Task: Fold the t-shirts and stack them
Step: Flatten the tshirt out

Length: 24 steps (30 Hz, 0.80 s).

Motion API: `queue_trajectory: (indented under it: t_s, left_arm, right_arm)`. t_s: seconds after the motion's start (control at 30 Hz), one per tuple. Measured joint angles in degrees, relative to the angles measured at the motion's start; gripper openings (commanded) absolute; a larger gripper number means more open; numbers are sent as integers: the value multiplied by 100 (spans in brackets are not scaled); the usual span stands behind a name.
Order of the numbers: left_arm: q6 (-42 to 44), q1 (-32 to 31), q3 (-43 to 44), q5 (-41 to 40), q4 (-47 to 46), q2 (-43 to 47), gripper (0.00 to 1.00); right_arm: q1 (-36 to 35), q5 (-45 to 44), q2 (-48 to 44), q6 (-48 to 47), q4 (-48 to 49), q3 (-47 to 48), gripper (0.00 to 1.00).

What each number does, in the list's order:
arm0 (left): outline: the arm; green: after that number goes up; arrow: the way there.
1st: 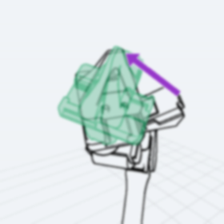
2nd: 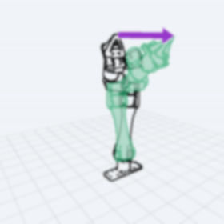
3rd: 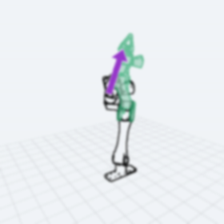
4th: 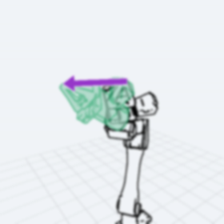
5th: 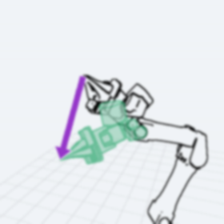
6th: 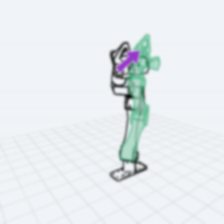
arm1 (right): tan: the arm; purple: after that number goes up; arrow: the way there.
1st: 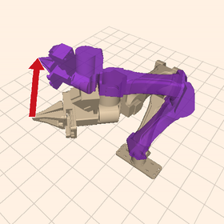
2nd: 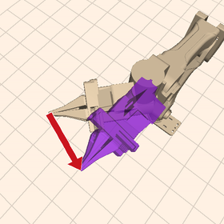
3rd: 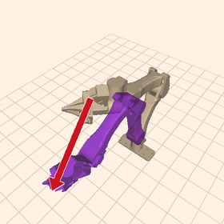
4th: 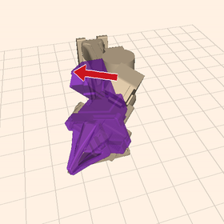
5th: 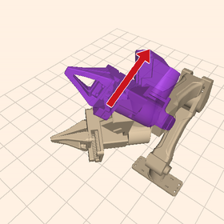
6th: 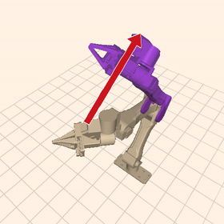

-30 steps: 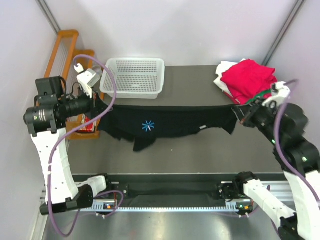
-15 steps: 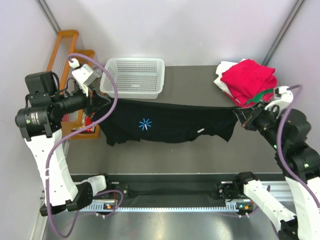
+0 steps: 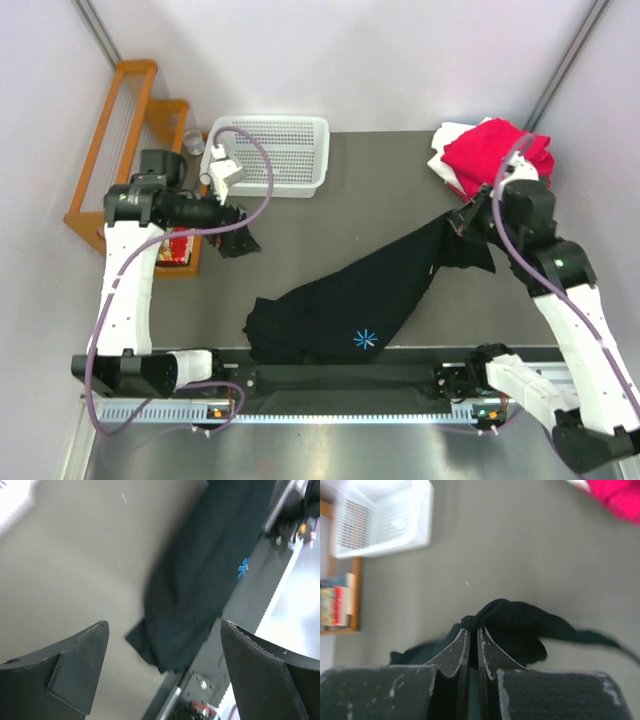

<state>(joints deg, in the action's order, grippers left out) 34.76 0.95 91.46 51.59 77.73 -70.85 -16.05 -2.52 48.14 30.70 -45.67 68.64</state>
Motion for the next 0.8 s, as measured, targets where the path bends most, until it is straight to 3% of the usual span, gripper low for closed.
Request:
queue_trajectory:
  t_s: [0.27, 0.37, 0.53, 0.8]
  left_arm:
    - [-87, -306, -433, -588, 2, 63, 98]
    - [-334, -343, -737, -903, -83, 291, 92]
    - [-791, -584, -1279, -1788, -313, 149, 72]
    - [-1088, -1034, -1873, -2577, -557, -262, 58]
  right_arm:
    - [160, 177, 389, 39, 177, -339, 0]
    - [162, 212, 319, 39, 188, -339, 0]
    - [162, 229, 212, 39, 55, -339, 0]
    - [170, 192, -518, -24, -737, -868, 0]
